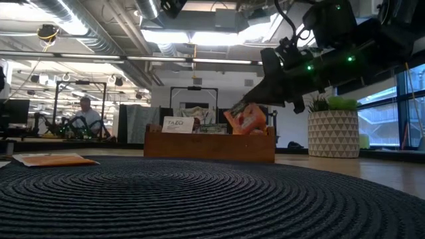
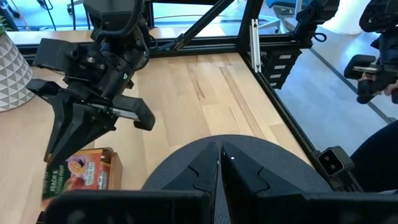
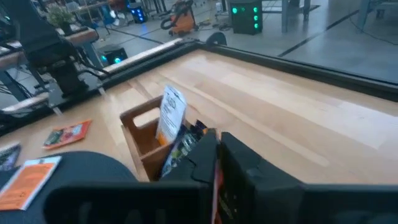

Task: Pick & Place Tea
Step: Put the orange tea bag into the right of the wooden organizer, then put the white tea bag into the left of the wooden organizer

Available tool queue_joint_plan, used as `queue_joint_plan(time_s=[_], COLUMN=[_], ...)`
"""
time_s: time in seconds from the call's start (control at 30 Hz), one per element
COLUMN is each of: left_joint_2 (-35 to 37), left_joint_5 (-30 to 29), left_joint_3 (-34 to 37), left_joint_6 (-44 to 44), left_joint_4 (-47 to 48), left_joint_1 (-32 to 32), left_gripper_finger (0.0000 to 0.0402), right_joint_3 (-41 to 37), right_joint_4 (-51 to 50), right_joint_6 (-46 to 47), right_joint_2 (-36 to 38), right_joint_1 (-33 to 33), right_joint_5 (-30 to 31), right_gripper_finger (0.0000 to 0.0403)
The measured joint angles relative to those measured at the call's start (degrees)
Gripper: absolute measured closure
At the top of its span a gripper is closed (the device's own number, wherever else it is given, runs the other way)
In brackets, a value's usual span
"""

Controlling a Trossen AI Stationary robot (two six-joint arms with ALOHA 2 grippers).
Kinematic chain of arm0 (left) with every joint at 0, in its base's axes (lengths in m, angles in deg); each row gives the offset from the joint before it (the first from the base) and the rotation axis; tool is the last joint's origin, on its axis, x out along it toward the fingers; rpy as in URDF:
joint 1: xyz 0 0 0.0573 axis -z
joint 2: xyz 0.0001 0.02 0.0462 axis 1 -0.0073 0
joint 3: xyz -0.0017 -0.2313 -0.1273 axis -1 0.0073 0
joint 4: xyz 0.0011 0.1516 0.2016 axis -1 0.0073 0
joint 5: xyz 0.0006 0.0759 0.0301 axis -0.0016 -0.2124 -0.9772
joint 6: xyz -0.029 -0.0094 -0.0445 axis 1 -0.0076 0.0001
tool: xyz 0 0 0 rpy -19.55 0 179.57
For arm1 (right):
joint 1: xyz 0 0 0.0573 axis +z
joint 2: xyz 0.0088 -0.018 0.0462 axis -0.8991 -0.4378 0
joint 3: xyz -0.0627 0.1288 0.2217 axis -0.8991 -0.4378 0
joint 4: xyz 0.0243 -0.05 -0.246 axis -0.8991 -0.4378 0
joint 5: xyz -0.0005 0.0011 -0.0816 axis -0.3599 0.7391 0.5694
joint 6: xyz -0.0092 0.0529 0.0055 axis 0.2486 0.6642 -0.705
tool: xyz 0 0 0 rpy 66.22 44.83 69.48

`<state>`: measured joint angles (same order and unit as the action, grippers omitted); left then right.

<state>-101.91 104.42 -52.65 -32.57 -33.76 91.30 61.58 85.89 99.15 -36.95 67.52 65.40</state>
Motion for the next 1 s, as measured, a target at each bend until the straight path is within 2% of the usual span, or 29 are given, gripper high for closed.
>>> queue_joint_plan(time_s=[0.2, 0.3, 0.4, 0.57, 0.8, 0.9, 1.0], left_joint_2=[0.0, 0.0, 0.0, 0.0, 0.0, 0.0, 0.0], left_joint_5=[0.0, 0.0, 0.0, 0.0, 0.0, 0.0, 0.0], left_joint_3=[0.0, 0.0, 0.0, 0.0, 0.0, 0.0, 0.0], left_joint_6=[0.04, 0.27, 1.33, 3.07, 3.13, 2.98, 2.32], left_joint_4=[0.02, 0.02, 0.02, 0.15, 0.56, 0.5, 0.49], left_joint_1=[0.0, 0.0, 0.0, 0.0, 0.04, 0.04, 0.04], left_gripper_finger=[0.0384, 0.0384, 0.0384, 0.0384, 0.0384, 0.0384, 0.0384], right_joint_3=[-0.02, -0.03, -0.03, -0.03, 1.31, 6.51, 14.2], right_joint_4=[-0.3, -0.28, -0.68, -4.46, -15.85, -25.04, -40.38], right_joint_6=[0.0, -1.77, -5.73, -6.01, 0.76, 1.76, 1.41], right_joint_2=[0.43, 2.94, 6.64, 11.44, 11.22, 11.15, 11.17], right_joint_1=[0.0, -0.03, -0.23, -1.35, -1.32, -1.18, -2.2], right_joint_5=[8.19, 7.93, 0.79, -11.9, -31.38, -32.71, -32.14], right_gripper_finger=[0.0317, 0.03, 0.0293, 0.0291, 0.0291, 0.0291, 0.0291])
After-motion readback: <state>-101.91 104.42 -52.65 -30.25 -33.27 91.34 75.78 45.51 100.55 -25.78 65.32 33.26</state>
